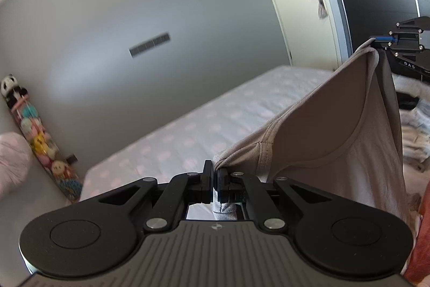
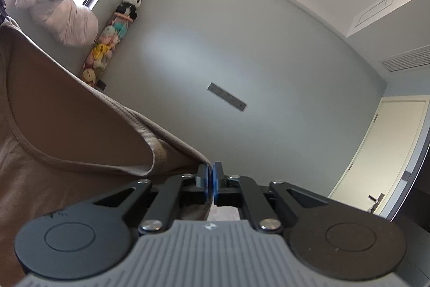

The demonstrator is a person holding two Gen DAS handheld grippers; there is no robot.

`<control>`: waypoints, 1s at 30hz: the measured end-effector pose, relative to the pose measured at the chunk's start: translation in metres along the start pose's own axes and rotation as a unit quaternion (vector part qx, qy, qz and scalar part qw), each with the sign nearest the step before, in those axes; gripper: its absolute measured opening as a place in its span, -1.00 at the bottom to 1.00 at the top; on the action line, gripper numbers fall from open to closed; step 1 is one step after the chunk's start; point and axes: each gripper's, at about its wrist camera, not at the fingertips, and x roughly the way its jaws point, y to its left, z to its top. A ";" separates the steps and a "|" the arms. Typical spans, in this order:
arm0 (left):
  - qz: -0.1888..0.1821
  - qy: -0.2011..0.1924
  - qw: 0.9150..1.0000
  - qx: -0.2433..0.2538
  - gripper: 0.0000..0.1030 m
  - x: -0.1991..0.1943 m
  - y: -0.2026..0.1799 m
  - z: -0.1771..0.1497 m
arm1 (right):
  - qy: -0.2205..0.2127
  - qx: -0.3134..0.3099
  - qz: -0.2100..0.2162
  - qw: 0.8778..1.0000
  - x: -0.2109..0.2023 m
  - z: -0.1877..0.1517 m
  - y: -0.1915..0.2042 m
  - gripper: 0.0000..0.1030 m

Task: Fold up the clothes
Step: 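Lift the beige shirt with both tools and shake it out, then lay the shirt flat on the bed and open both tools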

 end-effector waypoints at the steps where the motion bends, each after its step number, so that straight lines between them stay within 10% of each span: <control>1: -0.003 0.012 1.000 -0.005 -0.98 0.019 0.004 -0.002 | 0.014 -0.001 0.007 1.000 0.017 -0.007 0.004 -0.92; 16: -0.031 0.182 0.982 -0.048 -0.98 0.284 0.032 -0.071 | 0.205 0.027 0.085 0.975 0.293 -0.142 0.061 -0.92; 30: -0.063 0.261 0.960 -0.074 -0.97 0.410 0.019 -0.138 | 0.278 0.021 0.154 0.948 0.396 -0.223 0.129 -0.91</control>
